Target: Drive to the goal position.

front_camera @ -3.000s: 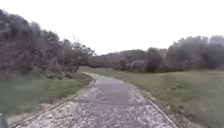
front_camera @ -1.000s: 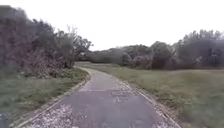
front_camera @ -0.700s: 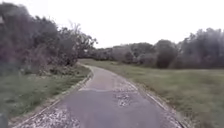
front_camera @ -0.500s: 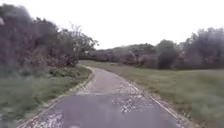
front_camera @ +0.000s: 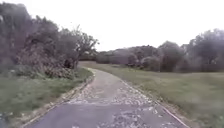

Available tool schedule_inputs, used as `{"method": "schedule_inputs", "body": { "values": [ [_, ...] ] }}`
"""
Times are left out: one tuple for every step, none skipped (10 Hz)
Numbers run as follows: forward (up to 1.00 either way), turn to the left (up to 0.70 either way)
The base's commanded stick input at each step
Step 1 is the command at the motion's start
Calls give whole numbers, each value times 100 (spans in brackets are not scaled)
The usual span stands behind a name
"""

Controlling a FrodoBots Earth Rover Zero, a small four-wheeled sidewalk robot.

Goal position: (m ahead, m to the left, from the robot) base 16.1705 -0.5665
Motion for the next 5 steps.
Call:
{"method": "schedule_inputs", "body": {
  "values": [
    [100, 0],
    [100, 0],
    [100, 0],
    [100, 0],
    [100, 0]
  ]
}}
